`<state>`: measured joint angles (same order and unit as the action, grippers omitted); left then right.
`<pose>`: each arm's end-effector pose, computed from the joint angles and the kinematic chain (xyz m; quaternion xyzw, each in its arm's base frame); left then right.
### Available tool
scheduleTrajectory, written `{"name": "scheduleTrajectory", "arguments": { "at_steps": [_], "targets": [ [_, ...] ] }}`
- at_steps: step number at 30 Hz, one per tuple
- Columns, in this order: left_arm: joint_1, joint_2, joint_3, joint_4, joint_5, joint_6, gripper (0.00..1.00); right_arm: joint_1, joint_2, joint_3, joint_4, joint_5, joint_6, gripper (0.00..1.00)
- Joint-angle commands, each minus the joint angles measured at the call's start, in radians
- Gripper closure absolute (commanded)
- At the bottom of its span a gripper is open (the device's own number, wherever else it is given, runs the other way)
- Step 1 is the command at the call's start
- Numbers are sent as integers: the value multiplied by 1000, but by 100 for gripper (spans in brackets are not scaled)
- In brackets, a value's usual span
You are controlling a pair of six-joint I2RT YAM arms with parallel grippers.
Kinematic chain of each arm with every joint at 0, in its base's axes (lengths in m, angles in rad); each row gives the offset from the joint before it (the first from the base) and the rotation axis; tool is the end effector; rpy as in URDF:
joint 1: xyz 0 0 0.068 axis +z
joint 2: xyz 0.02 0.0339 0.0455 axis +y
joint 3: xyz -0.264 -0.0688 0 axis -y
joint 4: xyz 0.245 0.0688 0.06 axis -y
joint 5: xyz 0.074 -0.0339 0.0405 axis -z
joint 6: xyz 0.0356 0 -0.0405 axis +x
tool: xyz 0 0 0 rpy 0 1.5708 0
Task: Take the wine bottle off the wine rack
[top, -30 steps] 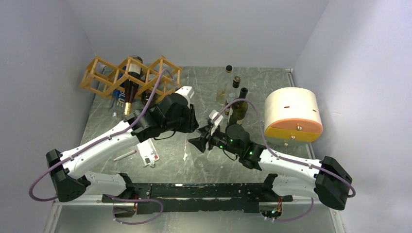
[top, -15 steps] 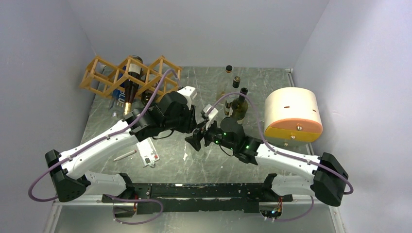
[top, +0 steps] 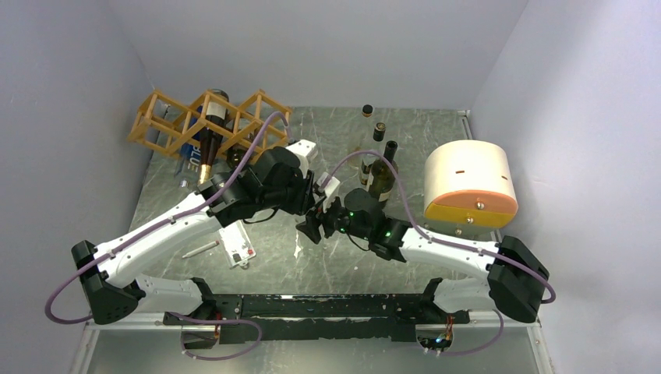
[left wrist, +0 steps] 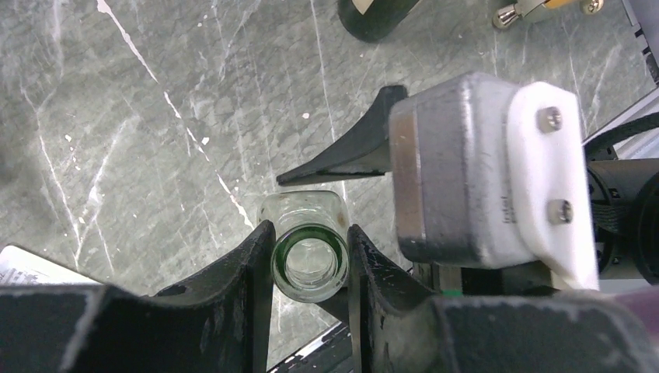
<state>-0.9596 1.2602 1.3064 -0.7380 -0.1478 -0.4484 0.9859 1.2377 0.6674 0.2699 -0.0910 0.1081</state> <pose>0.1566 -0.2143 0.3665 0.1978 0.8811 -0.2237 0.3667 0.1502 0.2326 0.2488 -0.3661 0.7164 0.3396 0.4872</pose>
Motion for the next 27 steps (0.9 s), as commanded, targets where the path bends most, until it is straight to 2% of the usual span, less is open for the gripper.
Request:
{"name": "scheduleTrajectory", "arguments": {
  "at_steps": [1,4,6,9,11,13,16,19,23,27],
  "targets": [
    [-3,-42,27,53,23,16,81,-1,33,28,83,-14,2,38],
    [-2,-60,27,48,3,18,65,-1,40,31,89,-13,4,56],
    [0,-74,33,44,-21,24,44,-1,32,27,95,1,8,66],
    [31,-86,63,29,-42,44,23,0,11,19,98,35,11,76],
    [95,-90,97,17,-22,69,15,-1,-6,13,93,59,13,79],
    [157,-99,133,18,12,115,11,-1,-24,9,84,80,14,81],
    [314,-112,189,44,61,184,7,-2,-48,10,68,123,18,85],
    [428,-106,251,97,40,221,5,-3,-67,18,53,190,28,87],
    [511,-118,251,216,-45,241,4,-3,-75,51,44,306,42,89],
    [532,-175,170,322,-168,261,5,-2,-41,128,28,462,30,95]
  ]
}}
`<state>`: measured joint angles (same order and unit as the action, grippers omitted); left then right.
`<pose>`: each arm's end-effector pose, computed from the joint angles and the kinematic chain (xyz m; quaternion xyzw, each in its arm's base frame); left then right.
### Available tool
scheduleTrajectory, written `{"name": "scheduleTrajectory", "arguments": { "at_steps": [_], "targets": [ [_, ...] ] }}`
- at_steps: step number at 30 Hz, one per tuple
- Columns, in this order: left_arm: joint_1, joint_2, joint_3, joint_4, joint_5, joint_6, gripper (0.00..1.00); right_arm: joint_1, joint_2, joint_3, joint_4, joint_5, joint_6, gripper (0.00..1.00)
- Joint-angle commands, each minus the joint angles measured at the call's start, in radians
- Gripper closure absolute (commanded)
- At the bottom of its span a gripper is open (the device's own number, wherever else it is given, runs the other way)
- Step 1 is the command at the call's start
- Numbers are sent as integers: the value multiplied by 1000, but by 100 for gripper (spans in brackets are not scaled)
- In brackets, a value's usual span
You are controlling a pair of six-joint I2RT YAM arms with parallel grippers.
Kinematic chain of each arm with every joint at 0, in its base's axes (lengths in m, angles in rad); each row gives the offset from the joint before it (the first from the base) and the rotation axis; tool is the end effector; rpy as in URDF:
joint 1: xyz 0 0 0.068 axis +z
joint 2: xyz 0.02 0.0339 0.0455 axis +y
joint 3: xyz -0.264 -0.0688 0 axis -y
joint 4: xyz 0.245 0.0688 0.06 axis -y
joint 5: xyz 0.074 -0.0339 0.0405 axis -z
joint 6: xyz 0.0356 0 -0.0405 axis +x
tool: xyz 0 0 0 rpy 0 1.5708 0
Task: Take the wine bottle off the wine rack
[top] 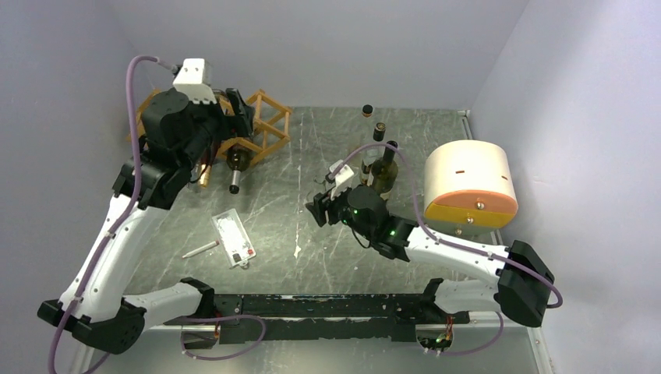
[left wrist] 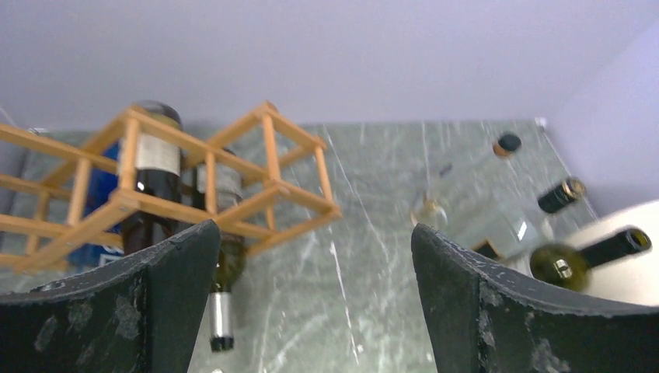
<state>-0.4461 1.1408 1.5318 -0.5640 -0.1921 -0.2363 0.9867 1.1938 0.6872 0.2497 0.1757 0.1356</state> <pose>0.2022 -0.0892 0.4836 0.0184 0.7643 -0.1451 0.6281 0.1550 0.2232 0.2648 -0.2768 0.7406 0.2649 0.5520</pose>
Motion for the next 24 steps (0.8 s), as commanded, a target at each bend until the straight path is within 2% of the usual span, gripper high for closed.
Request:
{"name": "scheduleTrajectory", "arguments": {
  "at_steps": [1,6,10,24],
  "targets": [
    [18,-79,-98,180,-152,55,5,-3,22,133,42,239,-1,98],
    [22,-241,-361,387,-258,112,6,-16,148,261,68,385,-62,100],
    [27,-322,-485,470,-322,137,7,-50,270,388,83,470,-86,100],
    [32,-390,-548,511,-364,156,11,-194,618,597,258,557,-63,100]
  ]
}}
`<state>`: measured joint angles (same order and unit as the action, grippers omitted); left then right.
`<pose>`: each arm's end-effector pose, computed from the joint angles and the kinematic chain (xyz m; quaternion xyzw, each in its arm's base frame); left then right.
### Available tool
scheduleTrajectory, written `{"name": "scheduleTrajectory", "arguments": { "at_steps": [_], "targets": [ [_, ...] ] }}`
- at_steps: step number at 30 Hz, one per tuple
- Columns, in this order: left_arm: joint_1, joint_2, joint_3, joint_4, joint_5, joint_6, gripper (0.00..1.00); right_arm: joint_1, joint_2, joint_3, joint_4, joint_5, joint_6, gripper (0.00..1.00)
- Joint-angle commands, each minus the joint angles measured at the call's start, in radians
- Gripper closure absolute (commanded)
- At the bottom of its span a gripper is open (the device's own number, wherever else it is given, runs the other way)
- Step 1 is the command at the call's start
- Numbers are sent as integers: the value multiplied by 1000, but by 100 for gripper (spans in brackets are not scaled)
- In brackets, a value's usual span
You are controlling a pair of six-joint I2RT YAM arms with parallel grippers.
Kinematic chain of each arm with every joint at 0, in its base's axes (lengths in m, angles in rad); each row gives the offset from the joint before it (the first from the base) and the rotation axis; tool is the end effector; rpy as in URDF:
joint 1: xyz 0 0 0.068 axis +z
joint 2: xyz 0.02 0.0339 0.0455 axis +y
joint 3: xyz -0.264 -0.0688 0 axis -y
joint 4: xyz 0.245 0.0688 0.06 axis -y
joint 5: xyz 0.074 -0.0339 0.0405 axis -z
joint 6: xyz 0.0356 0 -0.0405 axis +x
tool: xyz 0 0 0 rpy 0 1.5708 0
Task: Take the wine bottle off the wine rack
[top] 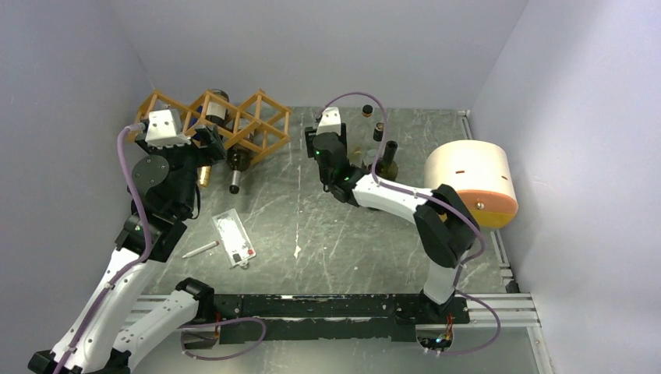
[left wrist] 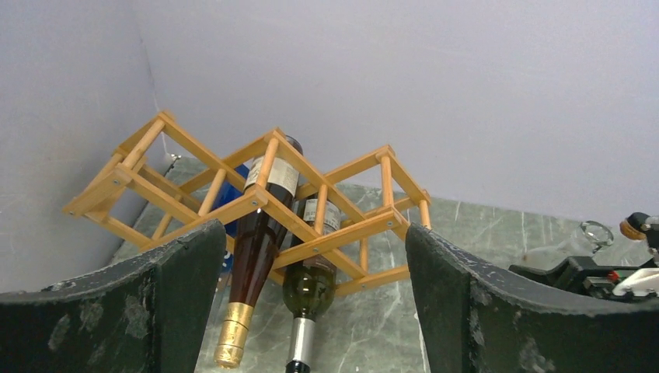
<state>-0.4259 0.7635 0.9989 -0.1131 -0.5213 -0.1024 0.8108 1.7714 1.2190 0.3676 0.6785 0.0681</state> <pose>0.1509 -0.0490 0.4243 -0.0874 0.6629 -0.0241 0.7432 0.3005 0.2837 0.2760 -0.0652 0.7532 0.0246 0.6541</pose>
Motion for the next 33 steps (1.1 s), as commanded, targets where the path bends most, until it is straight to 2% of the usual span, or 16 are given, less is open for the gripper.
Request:
{"name": "scheduleTrajectory", "arguments": {
  "at_steps": [1,7,14,25,33],
  "targets": [
    [13,-15,-16,61,-40,24,11,-22,55,68,160,54,-1,100],
    [20,-30,-26,72,-51,30,12,-32,138,96,242,70,-63,94],
    [24,-31,-29,75,-55,31,12,-43,178,82,291,100,-62,86],
    [28,-25,-31,76,-52,28,12,-51,187,33,308,104,-28,59],
    [30,-20,-36,79,-49,23,12,-51,187,9,299,92,-11,49]
  ]
}}
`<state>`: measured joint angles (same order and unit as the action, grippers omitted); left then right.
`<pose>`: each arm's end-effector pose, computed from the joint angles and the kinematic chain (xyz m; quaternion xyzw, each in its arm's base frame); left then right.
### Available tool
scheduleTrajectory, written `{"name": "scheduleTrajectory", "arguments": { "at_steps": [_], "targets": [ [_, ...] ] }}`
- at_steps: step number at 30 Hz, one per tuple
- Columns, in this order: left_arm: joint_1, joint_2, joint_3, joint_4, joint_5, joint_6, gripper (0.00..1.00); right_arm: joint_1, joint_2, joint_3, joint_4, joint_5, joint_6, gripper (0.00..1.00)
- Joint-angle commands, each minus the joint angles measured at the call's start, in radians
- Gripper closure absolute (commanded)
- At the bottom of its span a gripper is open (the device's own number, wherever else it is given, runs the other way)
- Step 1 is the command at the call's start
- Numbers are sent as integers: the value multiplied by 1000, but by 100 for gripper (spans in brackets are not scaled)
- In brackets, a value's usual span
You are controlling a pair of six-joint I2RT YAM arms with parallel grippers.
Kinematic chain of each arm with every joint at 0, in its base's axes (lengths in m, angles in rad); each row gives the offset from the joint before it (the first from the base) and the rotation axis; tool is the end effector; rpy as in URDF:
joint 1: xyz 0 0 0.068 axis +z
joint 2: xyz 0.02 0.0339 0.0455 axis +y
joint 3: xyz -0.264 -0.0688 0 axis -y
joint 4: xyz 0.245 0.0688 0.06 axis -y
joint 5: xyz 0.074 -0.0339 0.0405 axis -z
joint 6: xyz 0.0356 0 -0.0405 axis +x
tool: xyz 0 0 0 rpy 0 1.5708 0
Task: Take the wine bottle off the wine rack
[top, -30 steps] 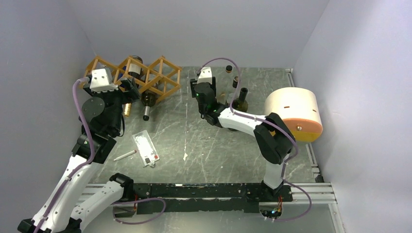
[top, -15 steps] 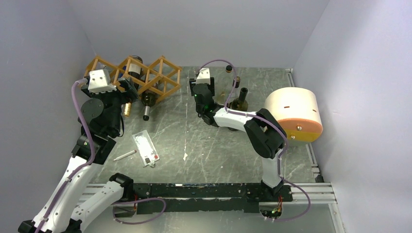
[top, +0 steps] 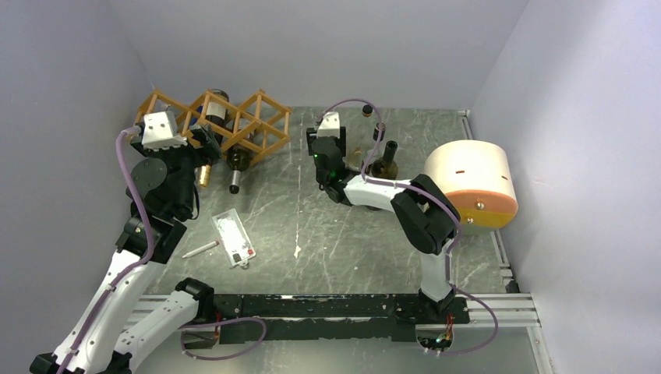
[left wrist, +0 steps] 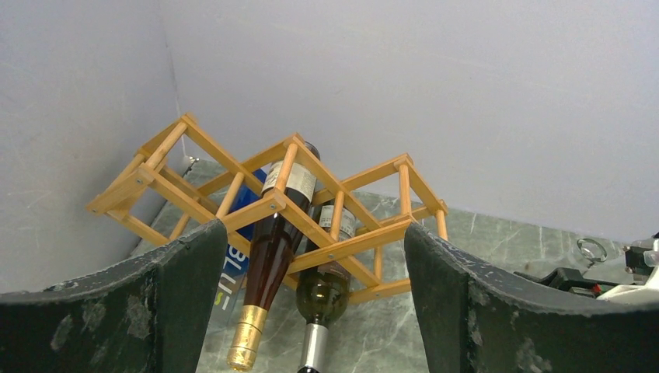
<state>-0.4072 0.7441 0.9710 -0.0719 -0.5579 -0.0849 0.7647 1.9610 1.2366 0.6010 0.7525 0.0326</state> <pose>0.1488 -0.0437 0.4220 -0.1062 0.6506 -0.0042 0.7520 0.3364 0.2891 0.2279 -0.0223 0.7379 -0.0147 0.6744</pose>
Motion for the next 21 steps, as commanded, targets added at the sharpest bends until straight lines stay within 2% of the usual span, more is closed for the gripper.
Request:
{"name": "scheduleTrajectory", "arguments": {
  "at_steps": [1,7,13,21],
  "targets": [
    [13,2,-8,37,-12,7,12,-5,-5,-11,65,17,25,46],
    [13,8,-8,36,-6,2,13,-5,-26,-17,45,19,22,18],
    [15,12,-11,38,-4,0,13,-5,-66,-18,2,7,33,1],
    [15,23,-15,38,-2,-2,13,4,-145,7,-164,-28,83,0]
  ]
}}
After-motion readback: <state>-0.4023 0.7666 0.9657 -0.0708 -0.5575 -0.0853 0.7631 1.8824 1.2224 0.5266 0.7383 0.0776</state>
